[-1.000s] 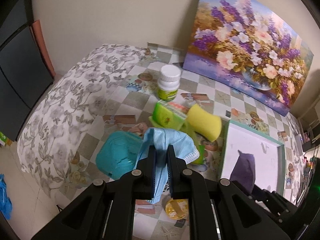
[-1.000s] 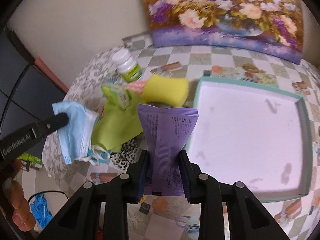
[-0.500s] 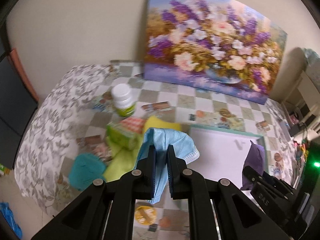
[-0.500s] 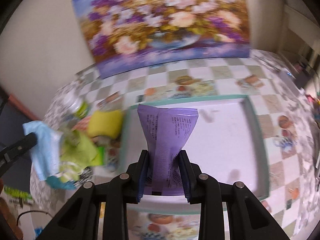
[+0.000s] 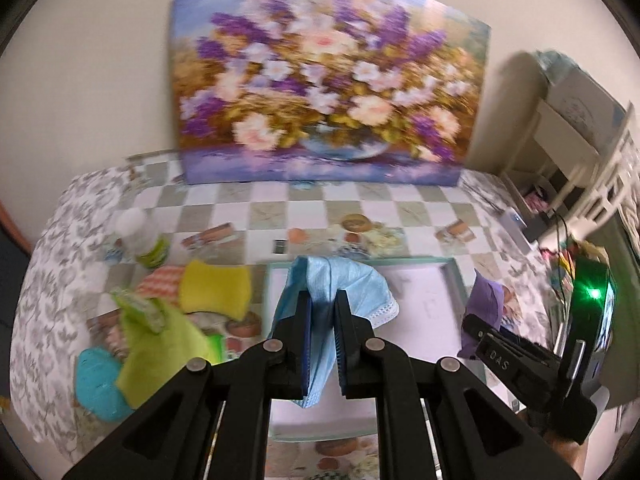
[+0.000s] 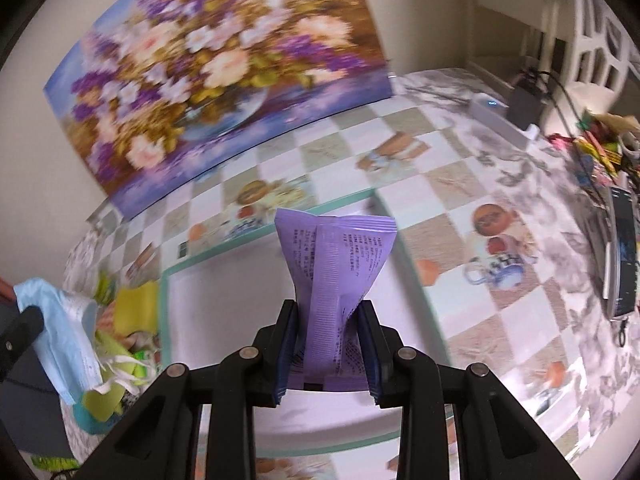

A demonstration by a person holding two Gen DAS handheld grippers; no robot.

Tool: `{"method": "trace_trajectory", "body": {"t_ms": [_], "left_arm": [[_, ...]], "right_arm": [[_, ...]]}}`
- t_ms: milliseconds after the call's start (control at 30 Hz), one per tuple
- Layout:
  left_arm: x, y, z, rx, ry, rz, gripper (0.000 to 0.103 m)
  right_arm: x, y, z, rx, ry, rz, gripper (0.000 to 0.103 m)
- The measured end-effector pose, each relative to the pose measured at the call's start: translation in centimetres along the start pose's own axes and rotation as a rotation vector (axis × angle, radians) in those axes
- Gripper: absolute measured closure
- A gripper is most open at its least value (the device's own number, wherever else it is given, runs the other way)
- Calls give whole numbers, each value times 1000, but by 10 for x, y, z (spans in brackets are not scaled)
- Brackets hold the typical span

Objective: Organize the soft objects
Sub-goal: 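Carry both items over the white tray and open both grippers to drop them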

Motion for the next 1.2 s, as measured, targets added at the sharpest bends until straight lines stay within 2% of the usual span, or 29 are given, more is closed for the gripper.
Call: {"method": "trace_trajectory", "body": {"t_ms": [200, 400, 667, 1067, 1100, 1167, 1200], "left_arm": [[37, -2, 24, 44, -53, -62, 92], [82, -10, 25, 37, -102, -139, 92], [143, -23, -3, -34, -87, -222, 92], [173, -30, -34, -84, -28, -253, 91], [173, -29, -35, -87, -32, -252, 90], [170, -27, -34, -89, -40, -249, 77], [167, -25, -33, -90, -43, -243, 62]], "right_arm": [[14, 7, 16, 31, -29, -15, 71], [32, 8, 16, 20, -48, -30, 71], [56, 7, 13, 3, -57, -68, 71], [78, 2, 4, -27, -70, -109, 70], [77, 2, 4, -27, -73, -107, 70], [73, 4, 4, -25, -68, -105, 70], [71, 5, 4, -22, -67, -102, 67]]}}
Point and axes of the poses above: each gripper's, at about its wrist camera, not at the fingertips, and x roughly the way its jaws point, z to its right, y to its top, the point moved 4 cm from there along x, roughly the way its jaws point, and after that the axes turned 13 degrees about -y, right-handed, at the moved point
